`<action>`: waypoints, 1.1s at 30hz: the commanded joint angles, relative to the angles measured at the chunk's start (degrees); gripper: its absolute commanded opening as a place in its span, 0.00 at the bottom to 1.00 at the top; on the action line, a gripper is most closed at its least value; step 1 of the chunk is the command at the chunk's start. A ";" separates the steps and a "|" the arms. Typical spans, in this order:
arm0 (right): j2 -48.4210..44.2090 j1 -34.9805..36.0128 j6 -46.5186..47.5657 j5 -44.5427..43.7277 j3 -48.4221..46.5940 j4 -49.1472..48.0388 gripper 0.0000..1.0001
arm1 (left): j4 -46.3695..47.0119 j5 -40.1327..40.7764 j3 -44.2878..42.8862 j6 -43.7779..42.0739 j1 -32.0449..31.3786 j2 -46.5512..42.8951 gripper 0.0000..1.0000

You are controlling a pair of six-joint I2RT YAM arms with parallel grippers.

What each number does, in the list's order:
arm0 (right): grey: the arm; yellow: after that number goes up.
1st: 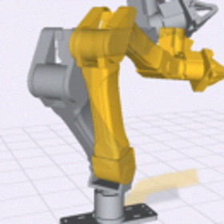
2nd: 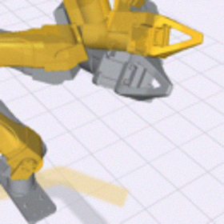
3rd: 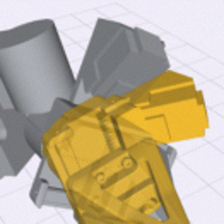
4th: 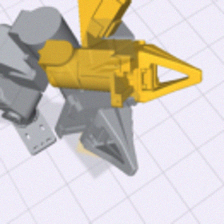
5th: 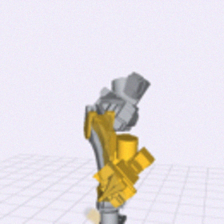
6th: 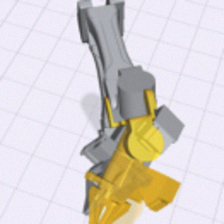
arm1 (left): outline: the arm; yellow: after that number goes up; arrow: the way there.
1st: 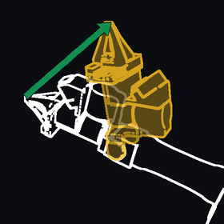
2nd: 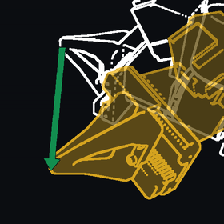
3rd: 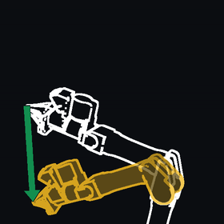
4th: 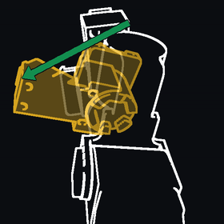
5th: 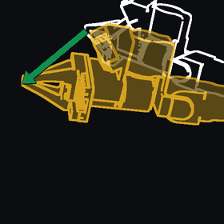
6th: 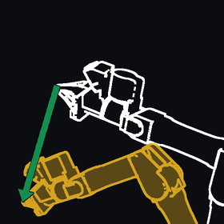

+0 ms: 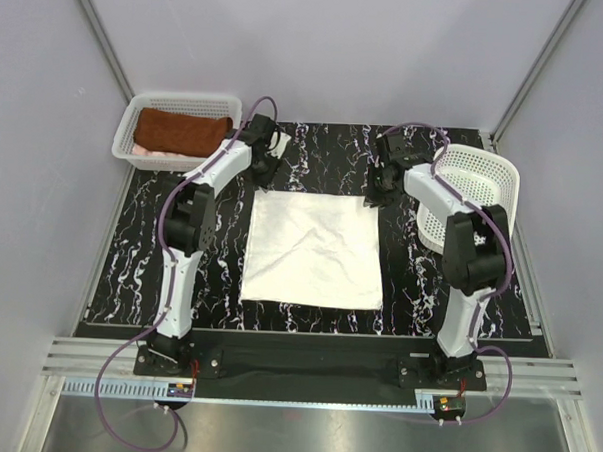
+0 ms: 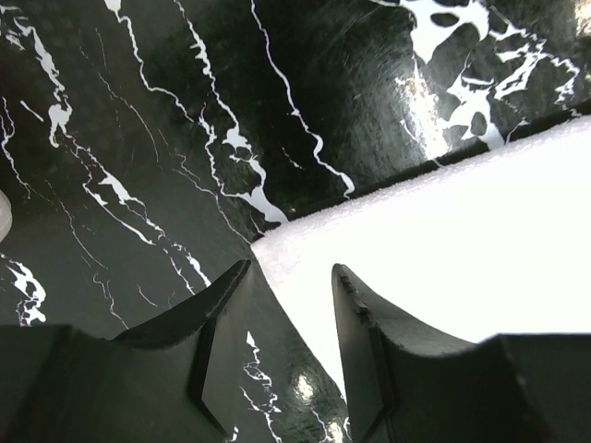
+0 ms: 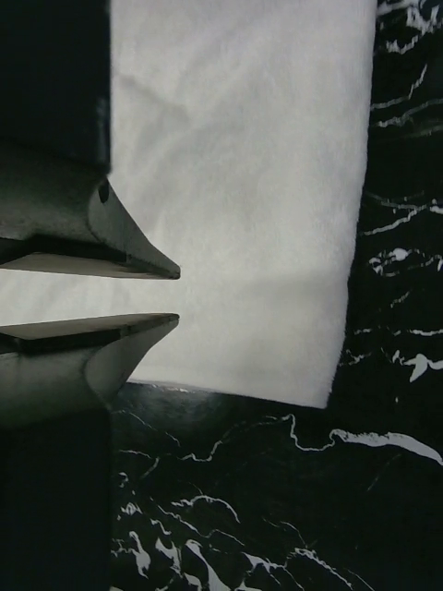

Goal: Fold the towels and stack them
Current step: Fold the towel

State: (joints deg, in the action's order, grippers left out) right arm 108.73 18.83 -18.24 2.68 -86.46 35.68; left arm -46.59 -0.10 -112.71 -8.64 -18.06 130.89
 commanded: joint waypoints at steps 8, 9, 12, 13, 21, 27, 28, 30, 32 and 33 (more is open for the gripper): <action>15.45 -3.80 10.94 -2.32 -9.79 -0.52 0.28 | 0.53 4.40 -4.19 -0.76 1.63 4.63 0.43; 15.90 -4.06 10.94 -2.24 -9.79 -0.53 0.28 | 0.71 4.58 -4.45 -0.41 1.72 4.99 0.43; 16.08 -4.33 10.68 -2.24 -9.44 -0.96 0.28 | 0.62 5.02 -5.07 -0.41 1.72 5.51 0.45; 15.90 -4.33 10.77 -2.33 -9.09 -1.05 0.28 | 0.53 5.19 -5.24 -0.32 1.80 5.69 0.45; 11.51 -5.38 19.63 6.36 -12.86 3.95 0.34 | 1.32 -1.29 -4.46 -3.56 1.98 2.62 0.51; 15.62 -7.23 23.95 17.88 -17.68 5.97 0.30 | 2.12 -7.64 -5.59 -3.92 2.51 2.70 0.54; 16.94 -7.32 24.21 17.98 -20.39 7.11 0.28 | 2.12 -7.11 -5.86 -4.18 2.60 2.96 0.54; 20.11 -7.84 24.48 17.63 -22.08 8.61 0.27 | 1.85 -4.23 -5.95 -4.98 2.60 4.01 0.54; 21.70 -8.11 24.74 16.75 -22.79 8.44 0.27 | 1.06 -1.93 -6.65 -5.68 2.60 5.07 0.54; 22.05 -8.28 24.83 16.14 -22.79 8.18 0.27 | 0.80 -0.10 -6.74 -5.86 2.77 5.95 0.54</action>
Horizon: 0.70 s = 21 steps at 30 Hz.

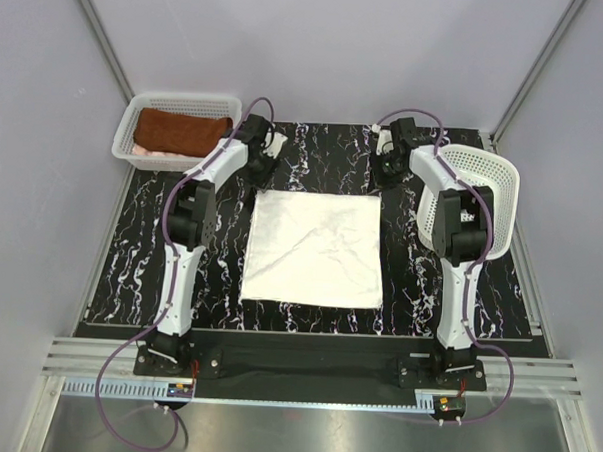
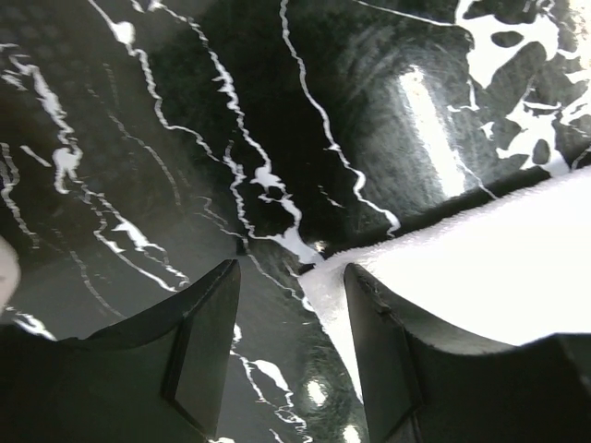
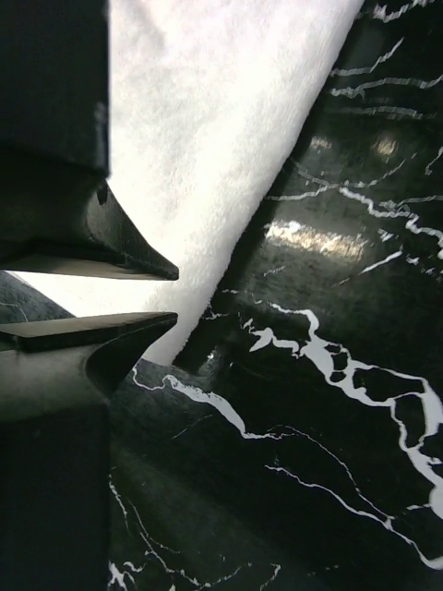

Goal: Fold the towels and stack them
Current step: Fold the towel

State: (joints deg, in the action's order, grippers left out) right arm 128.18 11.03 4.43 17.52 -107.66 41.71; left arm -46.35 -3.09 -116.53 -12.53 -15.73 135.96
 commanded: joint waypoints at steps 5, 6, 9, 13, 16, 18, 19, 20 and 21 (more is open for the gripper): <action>6.02 -1.53 3.22 -0.03 -3.61 2.32 0.28 | 1.00 6.34 -2.91 -2.76 0.96 1.85 0.54; 6.38 -1.71 3.39 -0.20 -4.22 2.41 0.28 | 1.08 7.30 -3.17 -2.67 0.96 2.03 0.54; 7.34 -2.50 4.45 -0.12 -5.10 2.15 0.30 | 0.91 8.36 -4.40 -2.93 1.31 2.73 0.54; 8.49 -2.85 7.25 0.93 -7.47 4.07 0.36 | -0.06 8.89 -6.69 -3.29 1.58 3.87 0.54; 7.79 -2.77 9.10 3.73 -7.92 5.22 0.41 | -0.94 5.39 -6.87 -3.64 1.75 2.74 0.54; 6.30 -2.77 11.21 5.50 -8.36 5.92 0.45 | -1.46 1.27 -6.69 -4.95 1.66 0.71 0.54; 5.94 -2.85 12.96 7.08 -8.88 6.44 0.48 | -1.55 0.03 -6.61 -5.48 1.66 0.01 0.54; 5.59 -2.94 13.85 7.96 -9.41 7.67 0.50 | -1.99 -2.33 -6.78 -6.44 1.75 -0.60 0.55; 5.68 -2.94 14.55 8.67 -10.98 8.29 0.51 | -2.78 -3.23 -7.65 -6.80 1.75 -1.04 0.56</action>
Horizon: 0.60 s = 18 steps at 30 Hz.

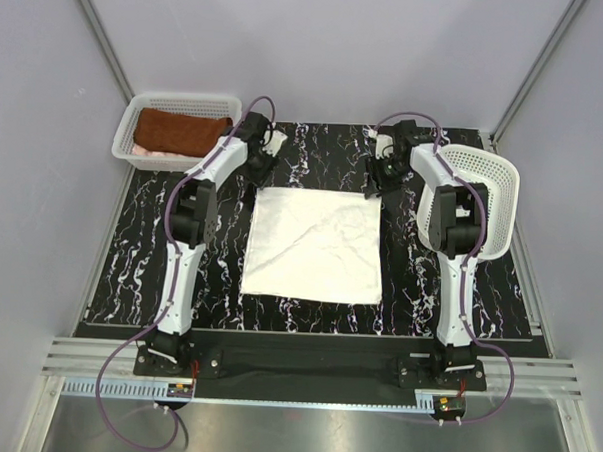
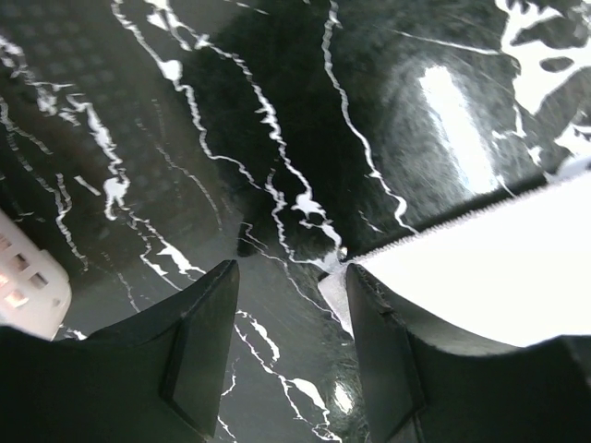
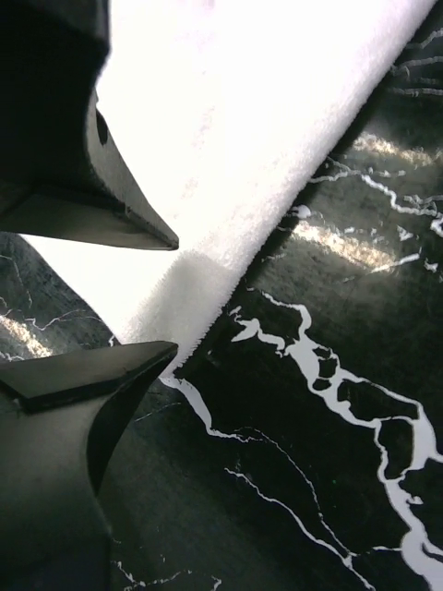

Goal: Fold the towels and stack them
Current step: Fold the towel

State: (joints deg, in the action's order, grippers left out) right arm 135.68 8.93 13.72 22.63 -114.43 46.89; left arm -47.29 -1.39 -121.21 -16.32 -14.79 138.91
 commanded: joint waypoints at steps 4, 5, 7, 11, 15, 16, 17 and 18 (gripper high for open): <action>0.02 -1.81 8.16 5.40 -8.87 7.24 0.53 | -3.78 -6.87 -6.23 -3.90 0.81 -3.74 0.56; 0.64 -1.98 8.34 5.23 -9.49 7.86 0.54 | -3.34 -6.87 -6.15 -4.25 0.72 -3.82 0.55; 1.86 -2.77 9.31 5.32 -10.54 8.74 0.53 | -3.25 -6.87 -6.23 -4.77 0.81 -3.48 0.55; 5.20 -3.65 10.89 6.37 -13.97 12.33 0.51 | -3.42 -9.68 -6.32 -5.30 1.43 -2.33 0.54; 7.32 -3.83 12.47 7.51 -15.91 14.27 0.49 | -4.57 -11.18 -6.50 -6.18 1.95 -0.66 0.54; 7.58 -3.92 13.00 8.64 -16.17 14.54 0.49 | -4.83 -11.18 -6.58 -6.36 2.04 -0.40 0.54; 8.02 -4.01 13.44 9.53 -16.43 15.06 0.49 | -5.44 -11.18 -6.85 -6.79 2.13 0.39 0.54; 8.29 -4.01 13.88 10.41 -16.79 15.24 0.49 | -5.71 -11.27 -7.20 -7.23 2.13 0.66 0.54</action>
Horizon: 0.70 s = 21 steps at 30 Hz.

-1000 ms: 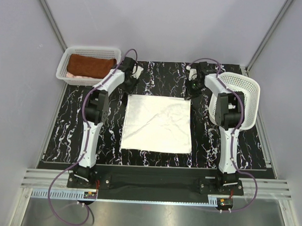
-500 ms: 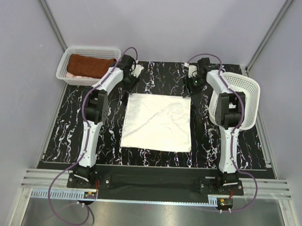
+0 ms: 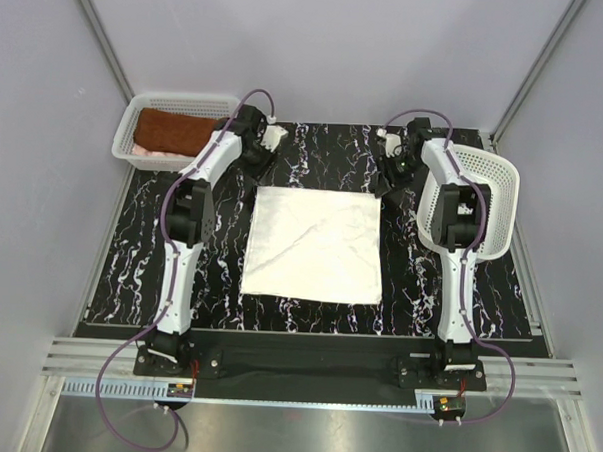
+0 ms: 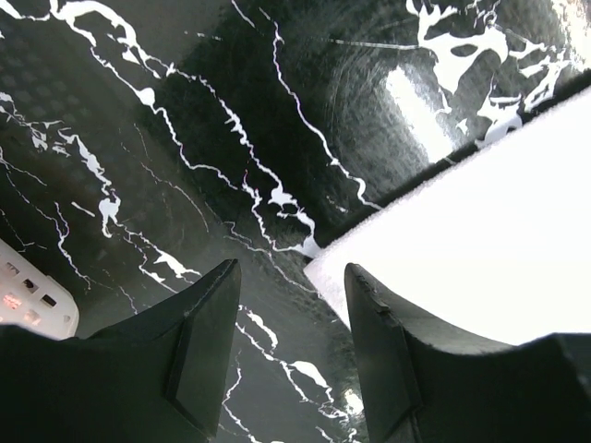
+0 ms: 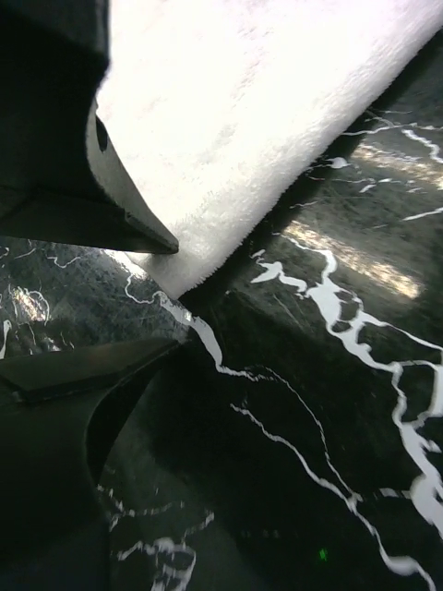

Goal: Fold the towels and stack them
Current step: Fold the towel

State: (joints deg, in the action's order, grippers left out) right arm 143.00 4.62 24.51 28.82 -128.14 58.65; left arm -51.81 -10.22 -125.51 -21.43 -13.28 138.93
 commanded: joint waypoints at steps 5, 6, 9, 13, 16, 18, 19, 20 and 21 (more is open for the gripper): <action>3.16 0.21 4.67 7.83 -5.63 5.33 0.48 | -1.27 -4.63 -2.72 -4.76 0.71 1.60 0.53; 3.34 0.21 4.84 8.01 -5.89 5.24 0.48 | -1.27 -4.90 -2.81 -5.02 0.71 2.13 0.52; 4.22 0.04 5.54 8.18 -6.95 6.38 0.46 | -2.41 -5.51 -3.59 -6.08 0.71 2.92 0.51; 4.83 -0.23 6.86 9.15 -7.57 7.53 0.42 | -3.29 -6.04 -3.86 -7.22 0.89 3.89 0.50; 4.92 -0.40 7.56 9.59 -7.74 8.14 0.41 | -3.56 -5.78 -3.86 -7.31 1.15 4.06 0.49; 5.10 -0.58 7.83 9.85 -7.83 8.14 0.36 | -3.21 -6.48 -3.69 -7.31 1.41 4.24 0.49; 5.10 -0.58 7.83 9.77 -7.74 8.06 0.33 | -3.03 -6.48 -3.60 -7.31 1.50 4.24 0.48; 5.27 -0.67 7.74 9.59 -7.74 7.79 0.31 | -2.86 -6.48 -3.60 -7.40 1.41 4.50 0.47; 5.45 -0.67 7.74 9.42 -7.92 7.88 0.29 | -2.77 -6.48 -3.68 -7.48 1.50 4.68 0.45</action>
State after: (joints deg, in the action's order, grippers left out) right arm 147.44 4.36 30.87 36.77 -133.51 65.45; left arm -54.50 -14.87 -127.26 -27.62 -12.34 142.39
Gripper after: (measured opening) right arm 0.305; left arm 0.456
